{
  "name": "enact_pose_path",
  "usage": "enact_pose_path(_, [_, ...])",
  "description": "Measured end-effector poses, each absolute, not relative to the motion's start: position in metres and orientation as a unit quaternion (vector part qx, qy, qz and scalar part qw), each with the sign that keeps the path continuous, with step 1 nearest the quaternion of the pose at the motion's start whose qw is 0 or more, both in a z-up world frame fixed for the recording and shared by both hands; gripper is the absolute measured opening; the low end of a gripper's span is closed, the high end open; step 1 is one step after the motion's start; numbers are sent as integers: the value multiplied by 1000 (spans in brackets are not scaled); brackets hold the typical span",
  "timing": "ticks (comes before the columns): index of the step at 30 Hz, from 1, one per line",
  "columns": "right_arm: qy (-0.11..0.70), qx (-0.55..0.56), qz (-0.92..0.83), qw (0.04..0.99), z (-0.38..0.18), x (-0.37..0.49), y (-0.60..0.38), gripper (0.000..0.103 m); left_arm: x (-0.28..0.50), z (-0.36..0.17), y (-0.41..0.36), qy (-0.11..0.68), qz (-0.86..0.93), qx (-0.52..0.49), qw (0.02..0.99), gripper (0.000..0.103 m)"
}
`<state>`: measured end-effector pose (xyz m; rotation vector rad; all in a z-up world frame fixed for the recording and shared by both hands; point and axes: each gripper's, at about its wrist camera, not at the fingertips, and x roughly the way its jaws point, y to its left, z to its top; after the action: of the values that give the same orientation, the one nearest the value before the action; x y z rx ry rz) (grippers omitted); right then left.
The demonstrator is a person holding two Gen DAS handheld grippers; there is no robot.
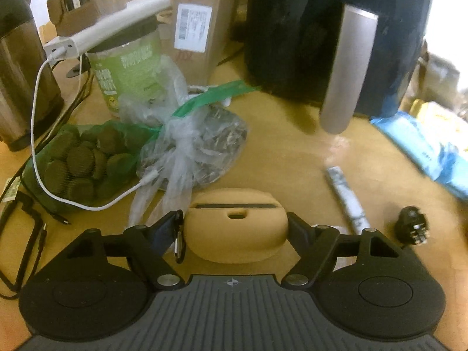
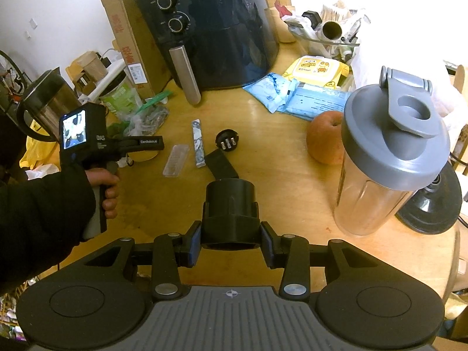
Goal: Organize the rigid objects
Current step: 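Carry the tan case to the box with the left gripper while the right gripper carries the black cup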
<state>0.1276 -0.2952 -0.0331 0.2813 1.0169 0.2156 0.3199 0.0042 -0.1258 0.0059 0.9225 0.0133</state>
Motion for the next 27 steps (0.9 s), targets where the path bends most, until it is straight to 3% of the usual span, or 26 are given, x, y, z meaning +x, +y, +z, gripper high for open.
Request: enact_pose_path(27, [482, 103, 116, 862, -31, 120, -271, 44, 220, -40, -2, 397, -79, 28, 914, 77])
